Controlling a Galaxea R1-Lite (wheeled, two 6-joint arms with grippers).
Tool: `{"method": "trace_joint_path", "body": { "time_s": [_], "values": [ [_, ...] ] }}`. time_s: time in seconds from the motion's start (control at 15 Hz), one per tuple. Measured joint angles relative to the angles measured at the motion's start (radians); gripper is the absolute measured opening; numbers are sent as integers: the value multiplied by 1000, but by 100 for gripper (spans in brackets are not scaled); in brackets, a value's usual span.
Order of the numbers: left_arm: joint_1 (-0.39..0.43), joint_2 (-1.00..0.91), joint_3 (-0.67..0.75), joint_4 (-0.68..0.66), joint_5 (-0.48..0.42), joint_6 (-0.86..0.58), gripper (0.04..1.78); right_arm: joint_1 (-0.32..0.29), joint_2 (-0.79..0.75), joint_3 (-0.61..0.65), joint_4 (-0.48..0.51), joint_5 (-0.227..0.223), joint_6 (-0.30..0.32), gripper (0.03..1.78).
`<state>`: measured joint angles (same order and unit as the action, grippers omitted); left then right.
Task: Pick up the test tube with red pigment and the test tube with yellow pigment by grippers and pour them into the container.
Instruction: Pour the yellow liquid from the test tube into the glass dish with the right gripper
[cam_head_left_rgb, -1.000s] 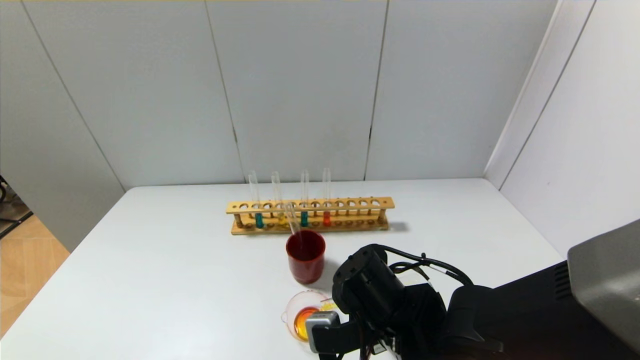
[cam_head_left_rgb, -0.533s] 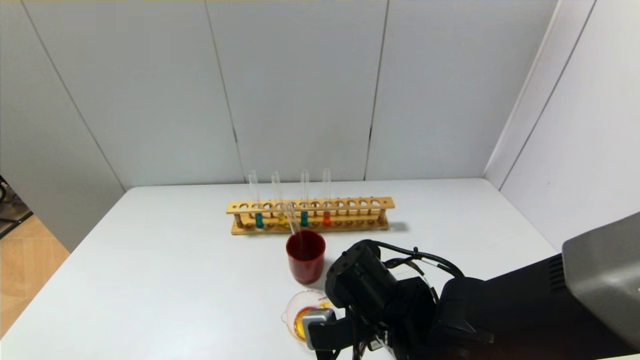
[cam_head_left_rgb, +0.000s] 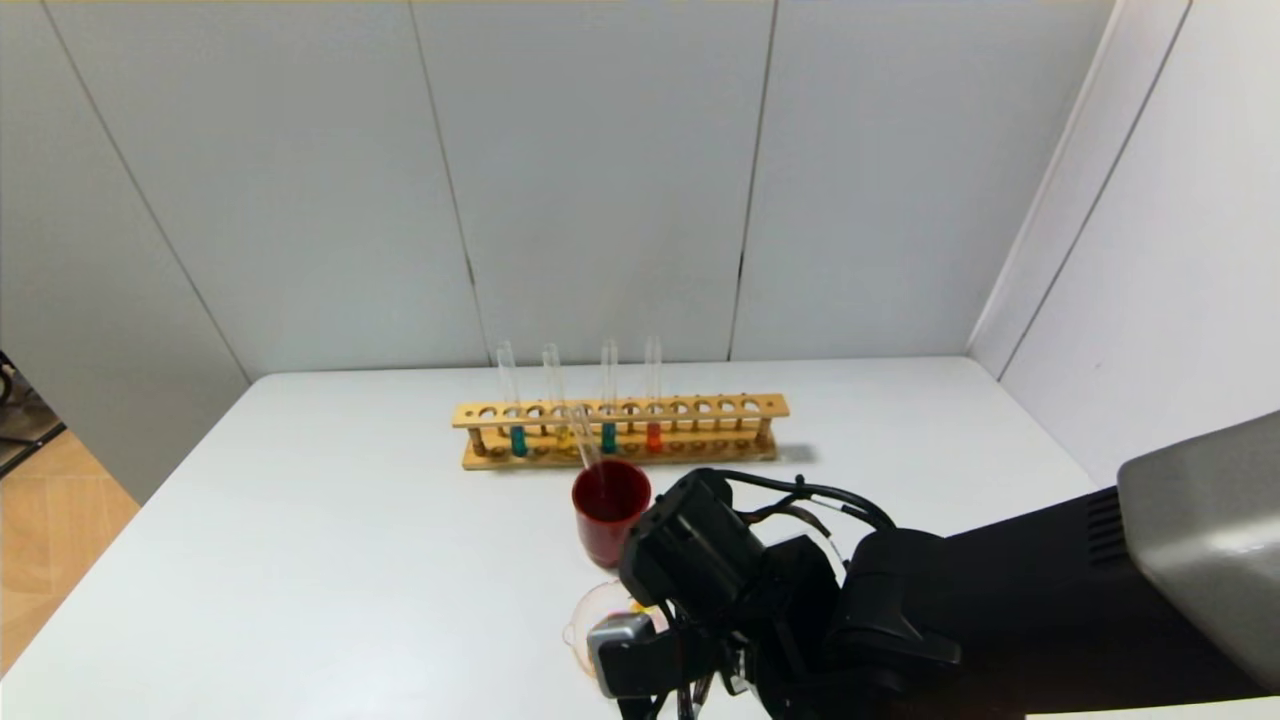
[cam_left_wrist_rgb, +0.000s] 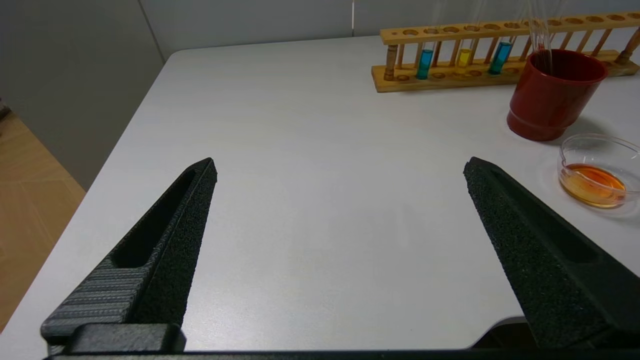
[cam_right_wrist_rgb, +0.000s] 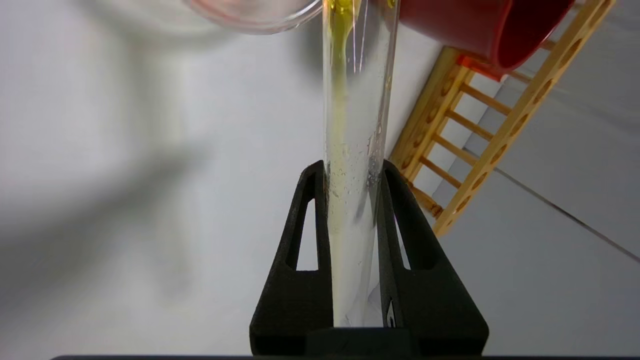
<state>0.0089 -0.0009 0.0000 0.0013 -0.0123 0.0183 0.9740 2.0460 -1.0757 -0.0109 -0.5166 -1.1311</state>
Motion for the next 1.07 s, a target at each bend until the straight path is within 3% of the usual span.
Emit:
{"method": "trace_joint_path", "body": {
  "time_s": [0.2,0.4,1.07],
  "values": [
    [0,0,0,0,0,0,175,12,16,-53,70,-5,-1,28],
    [0,0,0,0,0,0,175,19,24,-94,153,-41,-8,28],
    [0,0,0,0,0,0,175,51,44,-197,305,-103,-19,28]
  ]
}}
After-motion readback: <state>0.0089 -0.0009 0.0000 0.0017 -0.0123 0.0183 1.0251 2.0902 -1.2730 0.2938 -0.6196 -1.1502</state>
